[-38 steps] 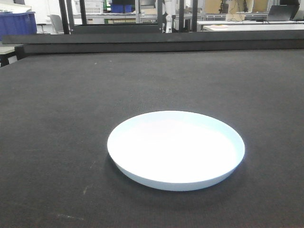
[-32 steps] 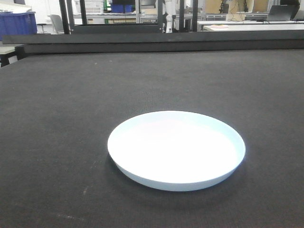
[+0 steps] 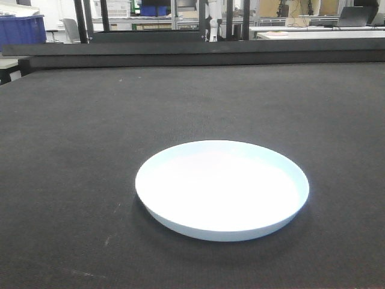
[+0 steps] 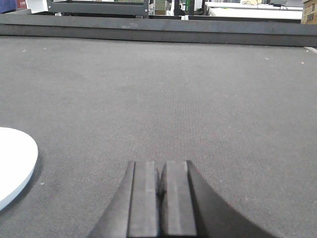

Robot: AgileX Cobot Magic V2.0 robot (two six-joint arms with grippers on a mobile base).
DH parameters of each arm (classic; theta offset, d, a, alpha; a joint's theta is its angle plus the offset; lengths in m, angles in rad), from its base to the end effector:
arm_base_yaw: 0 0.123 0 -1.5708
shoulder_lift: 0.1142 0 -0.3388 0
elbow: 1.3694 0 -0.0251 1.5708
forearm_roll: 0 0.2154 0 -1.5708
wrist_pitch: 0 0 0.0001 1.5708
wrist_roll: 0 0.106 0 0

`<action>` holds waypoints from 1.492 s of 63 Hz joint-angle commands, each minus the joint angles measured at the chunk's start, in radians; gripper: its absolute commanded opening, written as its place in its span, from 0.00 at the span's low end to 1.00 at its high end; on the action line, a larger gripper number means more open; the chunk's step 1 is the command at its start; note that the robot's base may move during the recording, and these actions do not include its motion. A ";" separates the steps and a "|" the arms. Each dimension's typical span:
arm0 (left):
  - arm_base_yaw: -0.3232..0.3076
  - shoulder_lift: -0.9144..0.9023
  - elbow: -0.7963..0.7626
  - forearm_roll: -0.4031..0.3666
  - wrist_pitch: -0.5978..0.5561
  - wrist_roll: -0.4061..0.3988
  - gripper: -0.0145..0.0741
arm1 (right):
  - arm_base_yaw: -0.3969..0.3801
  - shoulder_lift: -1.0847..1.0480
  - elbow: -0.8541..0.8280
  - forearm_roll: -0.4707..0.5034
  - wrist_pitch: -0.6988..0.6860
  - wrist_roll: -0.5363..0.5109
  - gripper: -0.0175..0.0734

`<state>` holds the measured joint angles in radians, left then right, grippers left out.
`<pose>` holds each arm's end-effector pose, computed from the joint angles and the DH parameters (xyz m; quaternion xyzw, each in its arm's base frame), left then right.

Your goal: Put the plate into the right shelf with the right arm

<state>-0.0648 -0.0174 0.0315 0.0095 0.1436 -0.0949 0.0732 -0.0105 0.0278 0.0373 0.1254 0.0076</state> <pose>-0.0184 0.0013 0.1889 -0.0080 0.7315 -0.0507 0.6799 -0.0180 -0.0008 0.1922 -0.0120 0.7263 0.0421 0.6860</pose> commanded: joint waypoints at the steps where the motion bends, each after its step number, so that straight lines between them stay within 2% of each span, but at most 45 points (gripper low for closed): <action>1: -0.007 -0.004 0.010 -0.002 -0.084 -0.006 0.11 | -0.007 -0.013 -0.006 -0.009 -0.118 -0.008 0.25; 16: -0.007 -0.004 0.010 -0.002 -0.084 -0.006 0.11 | -0.007 -0.013 -0.006 -0.009 -0.334 -0.008 0.25; 23: -0.007 -0.004 0.010 -0.002 -0.084 -0.006 0.11 | -0.007 -0.013 -0.052 0.004 -0.353 0.110 0.25; 26: -0.007 -0.004 0.010 -0.002 -0.084 -0.006 0.11 | -0.007 -0.013 -0.106 0.003 -0.305 0.134 0.25; 29: -0.007 -0.004 0.010 -0.002 -0.084 -0.006 0.11 | -0.006 -0.010 -0.175 0.003 -0.194 0.134 0.25; 36: -0.007 -0.004 0.010 -0.002 -0.084 -0.006 0.11 | -0.002 0.051 -0.419 0.012 0.196 0.134 0.25; 38: -0.007 -0.004 0.010 -0.002 -0.084 -0.006 0.11 | -0.002 0.079 -0.483 0.018 0.270 0.134 0.25; 41: -0.007 -0.004 0.010 -0.002 -0.084 -0.006 0.11 | -0.002 0.144 -0.565 0.046 0.400 0.131 0.25; 47: -0.007 -0.004 0.010 -0.002 -0.084 -0.006 0.11 | -0.002 0.288 -0.709 0.151 0.556 0.063 0.25; 59: -0.007 -0.004 0.010 -0.002 -0.084 -0.006 0.11 | -0.002 0.603 -0.873 0.440 0.750 -0.166 0.25; 64: -0.007 -0.004 0.010 -0.002 -0.084 -0.006 0.11 | -0.002 0.721 -0.900 0.486 0.783 -0.209 0.25; 74: -0.007 -0.004 0.010 -0.002 -0.084 -0.006 0.11 | 0.040 0.916 -0.925 0.492 0.778 -0.216 0.26; 79: -0.007 -0.004 0.010 -0.002 -0.084 -0.006 0.11 | 0.100 1.002 -0.926 0.497 0.759 -0.216 0.35; 82: -0.007 -0.004 0.010 -0.002 -0.084 -0.006 0.11 | 0.142 1.056 -0.926 0.497 0.739 -0.216 0.45; 88: -0.007 -0.004 0.010 -0.002 -0.084 -0.006 0.11 | 0.216 1.148 -0.926 0.497 0.678 -0.216 0.72; 91: -0.007 -0.004 0.010 -0.002 -0.084 -0.006 0.11 | 0.245 1.196 -0.926 0.497 0.641 -0.216 0.82; 94: -0.007 -0.004 0.010 -0.002 -0.084 -0.006 0.11 | 0.257 1.235 -0.926 0.497 0.613 -0.216 0.87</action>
<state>-0.0648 -0.0174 0.0315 0.0095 0.1436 -0.0949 0.3087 1.1953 -0.8603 0.5021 0.8244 -0.1931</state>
